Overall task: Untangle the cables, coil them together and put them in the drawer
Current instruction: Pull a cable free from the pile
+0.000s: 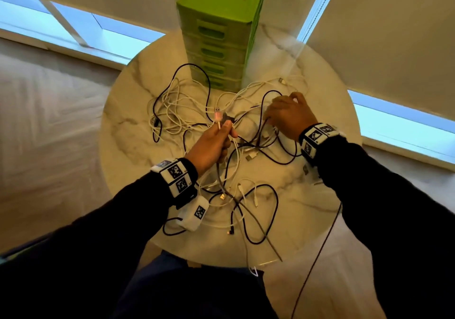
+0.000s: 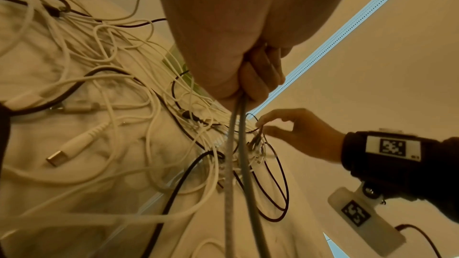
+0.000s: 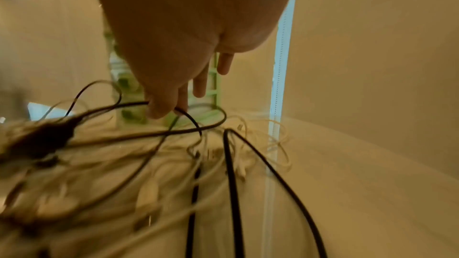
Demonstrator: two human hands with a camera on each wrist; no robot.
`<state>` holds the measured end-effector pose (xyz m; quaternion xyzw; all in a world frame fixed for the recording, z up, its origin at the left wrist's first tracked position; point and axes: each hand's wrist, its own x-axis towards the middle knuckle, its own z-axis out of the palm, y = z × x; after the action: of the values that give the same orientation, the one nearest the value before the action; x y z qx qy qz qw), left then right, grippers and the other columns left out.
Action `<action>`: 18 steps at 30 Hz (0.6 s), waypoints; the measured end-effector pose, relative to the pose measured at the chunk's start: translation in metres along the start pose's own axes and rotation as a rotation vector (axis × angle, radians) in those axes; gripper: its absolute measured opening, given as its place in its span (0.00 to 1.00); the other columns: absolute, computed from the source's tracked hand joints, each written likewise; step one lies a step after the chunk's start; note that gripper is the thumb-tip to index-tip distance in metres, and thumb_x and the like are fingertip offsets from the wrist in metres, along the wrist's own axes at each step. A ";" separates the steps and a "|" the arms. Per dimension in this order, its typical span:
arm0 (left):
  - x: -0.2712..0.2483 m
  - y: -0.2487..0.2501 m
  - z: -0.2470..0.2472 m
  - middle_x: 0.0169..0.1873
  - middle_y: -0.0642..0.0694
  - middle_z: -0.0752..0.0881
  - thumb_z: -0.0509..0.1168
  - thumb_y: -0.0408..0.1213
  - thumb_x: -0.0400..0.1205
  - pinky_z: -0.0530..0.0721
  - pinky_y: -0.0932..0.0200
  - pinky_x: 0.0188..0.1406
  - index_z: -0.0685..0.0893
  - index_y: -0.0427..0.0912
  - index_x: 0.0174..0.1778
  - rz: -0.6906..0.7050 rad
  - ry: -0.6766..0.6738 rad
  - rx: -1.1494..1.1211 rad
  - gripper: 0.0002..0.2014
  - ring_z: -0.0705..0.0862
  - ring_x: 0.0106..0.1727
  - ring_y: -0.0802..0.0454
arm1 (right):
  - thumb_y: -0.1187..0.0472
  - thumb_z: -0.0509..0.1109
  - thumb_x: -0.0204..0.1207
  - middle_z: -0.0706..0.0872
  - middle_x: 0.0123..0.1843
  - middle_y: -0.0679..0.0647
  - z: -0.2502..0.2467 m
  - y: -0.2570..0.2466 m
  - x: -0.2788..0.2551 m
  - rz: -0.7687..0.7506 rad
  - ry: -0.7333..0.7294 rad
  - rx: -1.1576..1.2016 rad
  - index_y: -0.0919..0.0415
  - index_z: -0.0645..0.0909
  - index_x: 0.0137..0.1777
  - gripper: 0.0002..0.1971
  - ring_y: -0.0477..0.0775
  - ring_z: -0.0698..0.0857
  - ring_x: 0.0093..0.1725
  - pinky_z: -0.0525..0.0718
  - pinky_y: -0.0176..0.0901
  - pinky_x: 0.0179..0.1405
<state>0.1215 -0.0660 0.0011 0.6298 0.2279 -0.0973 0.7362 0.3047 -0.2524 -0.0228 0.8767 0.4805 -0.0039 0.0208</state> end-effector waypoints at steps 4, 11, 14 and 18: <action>0.005 0.002 0.006 0.23 0.58 0.64 0.53 0.49 0.93 0.62 0.62 0.25 0.79 0.44 0.49 0.020 0.003 0.000 0.16 0.61 0.24 0.58 | 0.51 0.62 0.86 0.90 0.52 0.57 -0.030 0.019 0.014 0.271 0.214 0.222 0.55 0.86 0.60 0.14 0.65 0.85 0.56 0.74 0.59 0.62; 0.001 0.016 0.017 0.26 0.56 0.63 0.57 0.42 0.92 0.59 0.62 0.29 0.78 0.45 0.52 0.064 0.056 -0.260 0.08 0.59 0.28 0.58 | 0.56 0.64 0.88 0.87 0.41 0.59 -0.069 -0.047 0.004 0.394 0.266 1.020 0.63 0.82 0.54 0.10 0.44 0.88 0.33 0.83 0.37 0.38; -0.001 0.024 0.016 0.28 0.56 0.66 0.62 0.42 0.90 0.58 0.58 0.32 0.75 0.50 0.51 0.107 0.068 -0.360 0.03 0.61 0.28 0.59 | 0.57 0.65 0.87 0.84 0.39 0.52 -0.068 -0.093 -0.016 0.361 0.246 1.168 0.58 0.82 0.54 0.07 0.49 0.87 0.34 0.86 0.42 0.37; -0.007 0.026 0.015 0.36 0.53 0.82 0.64 0.45 0.88 0.75 0.59 0.36 0.76 0.45 0.60 0.146 0.017 -0.354 0.09 0.80 0.35 0.57 | 0.58 0.65 0.87 0.86 0.45 0.51 -0.056 -0.133 -0.029 0.377 0.279 1.220 0.58 0.83 0.60 0.08 0.47 0.87 0.39 0.83 0.35 0.38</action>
<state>0.1296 -0.0765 0.0293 0.5063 0.2015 0.0034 0.8385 0.1764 -0.2030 0.0301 0.7927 0.2283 -0.1583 -0.5427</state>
